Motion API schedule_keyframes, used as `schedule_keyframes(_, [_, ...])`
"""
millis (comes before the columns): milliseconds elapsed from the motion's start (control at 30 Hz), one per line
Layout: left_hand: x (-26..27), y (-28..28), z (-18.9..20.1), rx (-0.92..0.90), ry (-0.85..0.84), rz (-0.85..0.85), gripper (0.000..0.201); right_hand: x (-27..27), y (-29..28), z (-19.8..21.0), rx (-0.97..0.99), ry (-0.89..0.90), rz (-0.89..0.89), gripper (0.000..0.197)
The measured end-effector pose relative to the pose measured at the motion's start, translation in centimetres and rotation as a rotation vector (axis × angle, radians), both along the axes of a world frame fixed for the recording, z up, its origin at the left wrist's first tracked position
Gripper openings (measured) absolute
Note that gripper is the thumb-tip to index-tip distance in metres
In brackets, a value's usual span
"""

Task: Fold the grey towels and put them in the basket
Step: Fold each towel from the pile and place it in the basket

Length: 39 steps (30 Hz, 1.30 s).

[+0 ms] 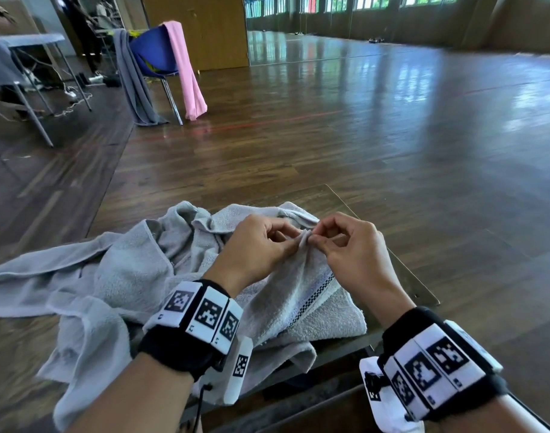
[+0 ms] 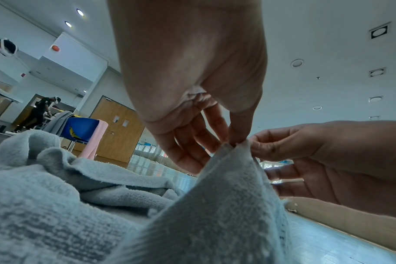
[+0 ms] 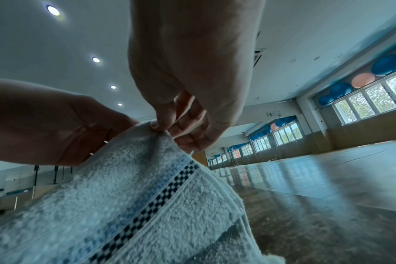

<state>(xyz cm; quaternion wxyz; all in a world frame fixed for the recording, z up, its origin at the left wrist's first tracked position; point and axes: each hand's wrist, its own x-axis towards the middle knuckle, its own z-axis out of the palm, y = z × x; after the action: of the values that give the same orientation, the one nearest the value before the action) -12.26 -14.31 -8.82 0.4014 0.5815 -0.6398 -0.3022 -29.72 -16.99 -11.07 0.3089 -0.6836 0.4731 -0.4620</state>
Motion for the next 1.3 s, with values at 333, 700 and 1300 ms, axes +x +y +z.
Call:
schedule_keyframes(333, [0.3,0.5,0.1,0.008,-0.062,0.003,0.016,0.5,0.0,0.1,0.041,0.033,0.077,0.025])
schedule_keyframes(700, [0.3,0.4,0.0,-0.066,-0.094,0.08,0.01,0.9,0.6,0.2,-0.004,0.125,0.026,0.005])
schedule_keyframes(1300, [0.3,0.5,-0.5,-0.045,-0.166,-0.002,0.026,0.6,-0.3,-0.4,-0.019,0.054,0.051,0.005])
